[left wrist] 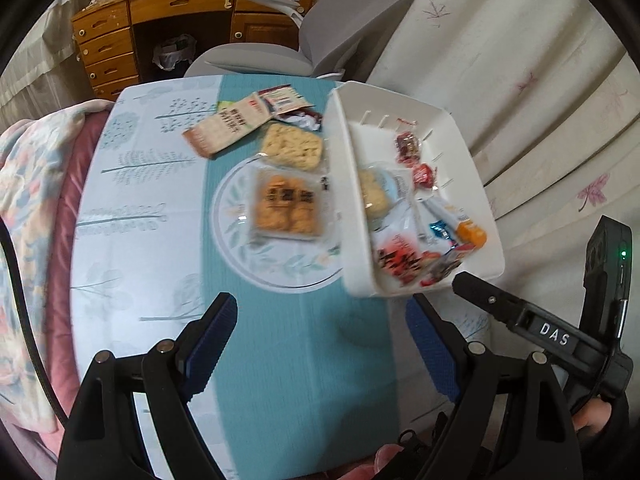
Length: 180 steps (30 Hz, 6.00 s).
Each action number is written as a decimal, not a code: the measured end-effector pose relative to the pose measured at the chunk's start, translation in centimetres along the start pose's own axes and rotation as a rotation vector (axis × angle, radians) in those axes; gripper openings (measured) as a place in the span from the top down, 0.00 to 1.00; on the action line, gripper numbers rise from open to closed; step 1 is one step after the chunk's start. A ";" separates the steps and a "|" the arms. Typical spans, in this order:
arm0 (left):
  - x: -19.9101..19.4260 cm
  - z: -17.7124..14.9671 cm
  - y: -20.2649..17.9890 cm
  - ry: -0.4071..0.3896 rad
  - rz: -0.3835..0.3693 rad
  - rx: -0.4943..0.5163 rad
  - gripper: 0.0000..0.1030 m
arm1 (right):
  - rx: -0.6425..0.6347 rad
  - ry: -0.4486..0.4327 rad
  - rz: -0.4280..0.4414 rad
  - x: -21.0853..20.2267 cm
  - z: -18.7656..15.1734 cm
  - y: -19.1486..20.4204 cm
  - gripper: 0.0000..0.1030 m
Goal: Organize snacks
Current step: 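Withdraw both tools from the tray toward the remaining snacks, then grasp the beige soda-cracker packet with the left tool while the right tool grasps the clear yellow-snack bag, then lift both held packets and carry them toward the white tray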
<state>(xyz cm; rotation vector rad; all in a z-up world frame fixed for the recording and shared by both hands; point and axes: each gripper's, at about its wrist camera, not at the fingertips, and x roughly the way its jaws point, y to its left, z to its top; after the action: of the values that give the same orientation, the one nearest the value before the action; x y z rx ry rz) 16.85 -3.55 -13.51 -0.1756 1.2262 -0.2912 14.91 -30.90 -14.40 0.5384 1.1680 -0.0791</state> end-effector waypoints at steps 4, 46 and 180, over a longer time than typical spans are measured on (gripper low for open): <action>-0.8 -0.2 3.0 0.008 0.022 0.029 0.17 | 0.087 0.014 0.020 0.5 -1.9 1.4 0.28; 9.9 19.0 11.8 0.080 0.141 0.374 0.17 | 1.060 0.043 -0.040 12.7 3.6 7.4 0.24; 5.5 3.0 -7.8 -0.142 -0.083 -0.106 0.41 | -0.292 -0.117 0.097 -0.8 6.6 0.1 0.49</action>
<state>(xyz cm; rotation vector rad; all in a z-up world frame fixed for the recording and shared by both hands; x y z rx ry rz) 20.35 -12.75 -15.21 -0.3344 1.0957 -0.2808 20.24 -33.90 -11.80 0.3262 1.0163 0.1403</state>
